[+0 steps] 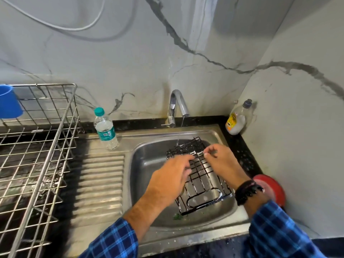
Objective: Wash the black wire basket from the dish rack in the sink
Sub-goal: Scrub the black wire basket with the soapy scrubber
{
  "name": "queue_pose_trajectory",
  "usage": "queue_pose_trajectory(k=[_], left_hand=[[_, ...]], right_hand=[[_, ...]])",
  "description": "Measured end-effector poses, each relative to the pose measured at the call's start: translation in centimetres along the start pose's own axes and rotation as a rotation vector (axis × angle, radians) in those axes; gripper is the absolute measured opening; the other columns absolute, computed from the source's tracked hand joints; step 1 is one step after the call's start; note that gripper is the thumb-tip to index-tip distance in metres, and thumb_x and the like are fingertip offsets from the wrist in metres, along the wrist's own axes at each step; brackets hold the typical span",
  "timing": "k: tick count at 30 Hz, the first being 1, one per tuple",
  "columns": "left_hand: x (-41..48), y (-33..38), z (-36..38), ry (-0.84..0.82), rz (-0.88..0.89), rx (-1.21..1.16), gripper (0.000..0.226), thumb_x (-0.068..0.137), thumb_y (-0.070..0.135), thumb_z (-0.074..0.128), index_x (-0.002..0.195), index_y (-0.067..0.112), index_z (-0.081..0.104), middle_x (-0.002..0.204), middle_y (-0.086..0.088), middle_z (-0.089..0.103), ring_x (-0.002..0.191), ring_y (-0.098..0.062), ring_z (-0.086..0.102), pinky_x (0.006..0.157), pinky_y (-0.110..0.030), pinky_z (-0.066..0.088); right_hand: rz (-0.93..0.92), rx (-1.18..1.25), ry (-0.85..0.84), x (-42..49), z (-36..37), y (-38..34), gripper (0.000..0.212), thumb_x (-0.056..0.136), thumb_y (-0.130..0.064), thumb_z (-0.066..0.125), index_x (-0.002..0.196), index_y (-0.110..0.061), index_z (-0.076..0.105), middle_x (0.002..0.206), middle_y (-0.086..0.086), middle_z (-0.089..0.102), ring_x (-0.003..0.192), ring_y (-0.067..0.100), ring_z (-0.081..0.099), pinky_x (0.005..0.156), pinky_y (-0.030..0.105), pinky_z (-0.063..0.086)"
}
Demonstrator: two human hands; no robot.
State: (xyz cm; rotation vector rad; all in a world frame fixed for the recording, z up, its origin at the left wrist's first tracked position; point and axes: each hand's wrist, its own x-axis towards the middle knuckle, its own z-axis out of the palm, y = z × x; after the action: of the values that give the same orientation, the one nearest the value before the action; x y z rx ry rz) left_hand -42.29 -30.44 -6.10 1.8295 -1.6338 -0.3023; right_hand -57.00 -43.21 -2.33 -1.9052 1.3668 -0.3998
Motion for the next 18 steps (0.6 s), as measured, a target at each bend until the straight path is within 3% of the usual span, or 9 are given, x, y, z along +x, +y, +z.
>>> queue_pose_trajectory(k=[3,5,6,7,9,10,12,15,18], left_hand=[[0.1,-3.2,0.0,0.137,-0.658,-0.536,0.045,0.098,0.047,0.055,0.139,0.032,0.043,0.133,0.004,0.055,0.122,-0.015,0.054,0.096,-0.036,0.047],[0.3,-4.7,-0.3,-0.189,-1.177,-1.134,0.061,0.088,0.066,0.058,0.133,0.029,0.043,0.14,-0.01,0.053,0.128,-0.034,0.053,0.089,-0.056,0.047],[0.3,-5.2,-0.1,-0.313,-1.247,-1.35,0.072,0.082,0.074,0.058,0.133,0.024,0.046,0.142,-0.015,0.053,0.128,-0.039,0.054,0.086,-0.061,0.048],[0.3,-5.0,0.1,-0.371,-1.225,-1.465,0.078,0.079,0.078,0.057,0.132,0.021,0.049,0.14,-0.017,0.056,0.123,-0.04,0.058,0.085,-0.062,0.049],[0.9,-4.0,0.5,-0.258,-1.174,-1.487,0.076,0.076,0.077,0.061,0.121,0.016,0.057,0.125,-0.015,0.066,0.094,-0.028,0.071,0.078,-0.049,0.056],[1.1,-3.4,0.8,-0.154,-1.177,-1.463,0.07,0.074,0.073,0.066,0.112,0.014,0.062,0.111,-0.012,0.069,0.072,-0.019,0.068,0.068,-0.036,0.054],[1.1,-2.8,1.5,0.014,-1.177,-1.453,0.051,0.078,0.066,0.068,0.087,0.016,0.063,0.079,-0.003,0.062,0.044,-0.007,0.043,0.046,-0.021,0.03],[1.8,-2.4,1.5,0.119,-1.175,-1.594,0.048,0.092,0.062,0.054,0.068,0.021,0.048,0.05,0.008,0.037,0.034,-0.004,0.022,0.034,-0.019,0.011],[2.1,-1.9,1.7,0.097,-1.14,-1.642,0.046,0.1,0.057,0.043,0.068,0.024,0.042,0.049,0.01,0.025,0.035,-0.004,0.017,0.034,-0.02,0.009]], right_hand=[[0.056,0.187,0.031,-1.0,0.0,2.1,0.008,0.096,-0.018,0.063,0.101,-0.023,0.067,0.101,-0.008,0.068,0.094,0.005,0.064,0.08,0.021,0.052],[0.12,0.366,0.031,-1.5,0.0,3.2,0.01,0.096,-0.015,0.063,0.103,-0.019,0.068,0.1,-0.003,0.069,0.092,0.008,0.064,0.089,0.029,0.054],[0.144,0.437,0.014,-1.8,0.1,3.6,0.01,0.097,-0.014,0.063,0.104,-0.018,0.068,0.098,-0.001,0.069,0.088,0.008,0.063,0.087,0.028,0.053],[0.151,0.47,-0.001,-2.1,0.2,3.8,0.009,0.097,-0.015,0.062,0.104,-0.018,0.068,0.095,0.001,0.068,0.084,0.009,0.062,0.083,0.026,0.053],[0.121,0.422,-0.018,-2.5,0.4,4.0,0.007,0.098,-0.018,0.061,0.102,-0.019,0.066,0.092,0.004,0.068,0.077,0.008,0.06,0.072,0.022,0.052],[0.099,0.352,-0.017,-2.6,0.4,4.3,0.005,0.099,-0.019,0.06,0.102,-0.02,0.064,0.092,0.005,0.069,0.072,0.007,0.06,0.066,0.021,0.052],[0.033,0.085,0.018,-2.8,0.0,4.5,0.004,0.1,-0.021,0.057,0.104,-0.02,0.06,0.091,0.004,0.071,0.068,0.007,0.065,0.06,0.024,0.054],[-0.117,-0.301,0.203,-2.9,-0.4,4.8,0.011,0.101,-0.023,0.054,0.111,-0.019,0.056,0.081,0.005,0.07,0.07,0.025,0.069,0.066,0.045,0.059],[-0.239,-0.285,0.393,-2.6,-0.6,3.5,0.011,0.101,-0.026,0.054,0.108,-0.018,0.056,0.076,0.001,0.066,0.065,0.024,0.065,0.06,0.038,0.053]])
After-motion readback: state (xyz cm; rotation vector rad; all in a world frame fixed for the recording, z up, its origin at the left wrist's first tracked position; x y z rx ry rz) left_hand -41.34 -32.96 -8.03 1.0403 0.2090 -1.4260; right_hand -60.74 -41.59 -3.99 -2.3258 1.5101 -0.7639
